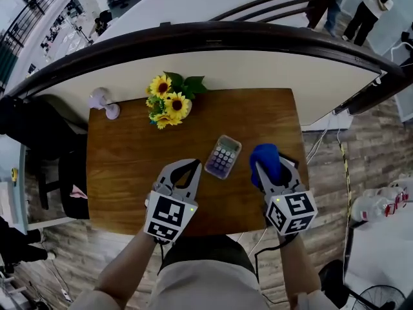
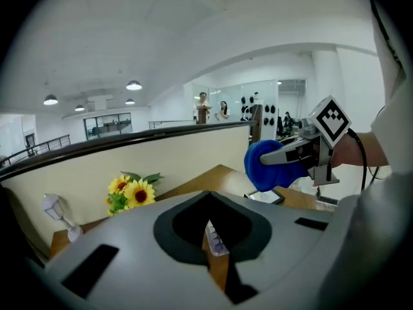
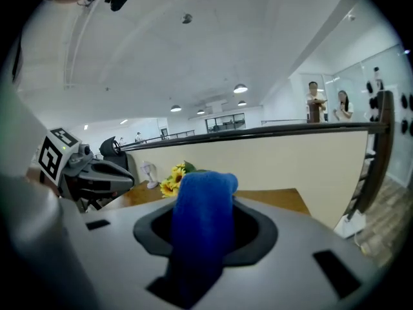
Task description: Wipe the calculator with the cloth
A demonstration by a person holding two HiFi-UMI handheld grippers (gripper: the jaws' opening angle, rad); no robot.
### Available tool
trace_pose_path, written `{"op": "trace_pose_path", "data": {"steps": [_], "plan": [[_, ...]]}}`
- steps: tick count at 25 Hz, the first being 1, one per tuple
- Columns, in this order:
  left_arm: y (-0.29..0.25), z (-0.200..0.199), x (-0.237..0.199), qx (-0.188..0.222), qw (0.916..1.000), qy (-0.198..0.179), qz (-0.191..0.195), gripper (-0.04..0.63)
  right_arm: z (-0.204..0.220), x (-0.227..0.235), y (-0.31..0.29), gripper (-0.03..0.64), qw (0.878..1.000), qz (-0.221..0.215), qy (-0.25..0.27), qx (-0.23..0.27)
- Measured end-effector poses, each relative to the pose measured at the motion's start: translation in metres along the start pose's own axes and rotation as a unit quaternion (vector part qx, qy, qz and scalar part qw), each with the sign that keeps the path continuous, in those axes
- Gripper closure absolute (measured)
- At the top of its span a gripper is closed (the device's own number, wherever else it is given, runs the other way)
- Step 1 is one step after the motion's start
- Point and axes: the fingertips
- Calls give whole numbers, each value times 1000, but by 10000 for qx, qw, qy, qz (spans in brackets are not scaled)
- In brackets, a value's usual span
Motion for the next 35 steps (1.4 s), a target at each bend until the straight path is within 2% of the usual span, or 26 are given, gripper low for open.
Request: {"op": "trace_pose_path", "data": {"steps": [10,14,16,22,27,35], "plan": [[-72,91,-17,-635,9960,477,401,592,61,7,-78,468,9990,137,46,-417],[-101,126,-16,-792,9885,1055,736,592,86,12,-102,466,9983,203,46,-541],[-114,139,-14,-863,9847,1229,881,592,98,13,-113,465,9981,227,41,-575],[-137,178,-15,-1119,9823,1182,926,592,126,20,-139,462,9970,256,13,-729],[-140,182,-16,-976,9821,1288,967,594,135,23,-151,462,9966,273,-6,-776],[-140,187,-21,-1045,9839,1188,835,594,151,-23,-152,463,9952,-176,307,-913]]}}
Point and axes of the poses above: the fingertips, and each gripper's own axes: y backward along the fingers, x to its right, z out of its underside, and after that the axes turned 7 degrees about z, right-handed
